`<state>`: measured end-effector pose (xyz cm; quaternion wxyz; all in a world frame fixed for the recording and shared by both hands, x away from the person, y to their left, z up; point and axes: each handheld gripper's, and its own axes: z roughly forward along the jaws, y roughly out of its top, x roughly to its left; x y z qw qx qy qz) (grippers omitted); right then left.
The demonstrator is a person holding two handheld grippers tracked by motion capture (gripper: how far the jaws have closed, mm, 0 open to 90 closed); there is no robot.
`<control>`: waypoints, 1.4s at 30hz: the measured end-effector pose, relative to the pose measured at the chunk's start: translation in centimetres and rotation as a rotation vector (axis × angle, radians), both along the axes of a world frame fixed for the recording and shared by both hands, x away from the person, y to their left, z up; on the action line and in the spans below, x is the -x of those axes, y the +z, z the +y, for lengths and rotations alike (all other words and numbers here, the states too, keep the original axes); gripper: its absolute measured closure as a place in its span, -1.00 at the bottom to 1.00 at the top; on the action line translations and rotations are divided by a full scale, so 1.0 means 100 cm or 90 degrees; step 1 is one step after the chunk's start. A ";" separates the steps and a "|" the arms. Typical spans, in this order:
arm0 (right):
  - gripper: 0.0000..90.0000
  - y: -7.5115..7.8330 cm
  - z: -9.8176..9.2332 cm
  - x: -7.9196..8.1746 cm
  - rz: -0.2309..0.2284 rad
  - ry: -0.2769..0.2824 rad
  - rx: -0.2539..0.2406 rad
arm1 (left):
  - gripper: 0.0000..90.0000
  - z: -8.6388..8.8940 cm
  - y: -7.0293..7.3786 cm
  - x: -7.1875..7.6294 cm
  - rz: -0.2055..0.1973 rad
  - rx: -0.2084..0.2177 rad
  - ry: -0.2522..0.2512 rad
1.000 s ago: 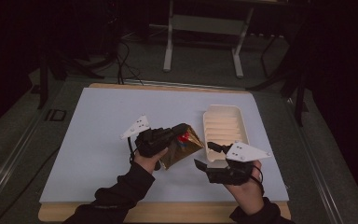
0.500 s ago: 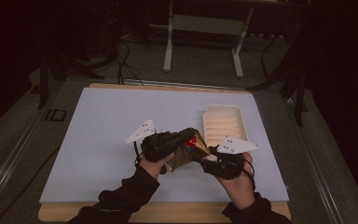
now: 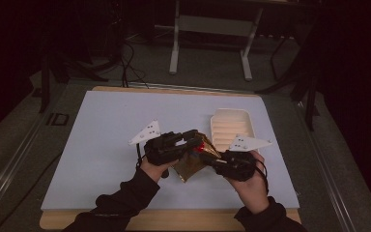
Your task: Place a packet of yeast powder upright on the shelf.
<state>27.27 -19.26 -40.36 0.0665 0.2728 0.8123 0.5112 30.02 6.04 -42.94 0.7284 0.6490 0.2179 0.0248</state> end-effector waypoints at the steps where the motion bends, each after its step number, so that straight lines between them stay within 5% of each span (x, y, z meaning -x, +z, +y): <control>1: 0.70 0.001 -0.001 -0.001 0.002 -0.001 0.000 | 0.23 0.000 0.001 0.001 -0.004 -0.009 -0.003; 7: 0.70 0.008 -0.007 -0.004 -0.003 0.005 0.010 | -0.38 0.002 0.008 0.005 -0.020 -0.042 0.001; 12: 0.70 0.014 -0.014 -0.007 -0.023 0.037 0.026 | -0.59 0.009 0.013 0.009 -0.018 -0.063 0.011; 29: 0.70 0.043 -0.034 -0.021 -0.109 0.121 0.084 | -0.72 0.036 0.014 0.038 -0.030 -0.112 0.039; 42: 0.71 0.081 -0.073 -0.045 -0.143 0.133 0.093 | -0.93 0.067 -0.009 0.067 0.006 -0.137 0.064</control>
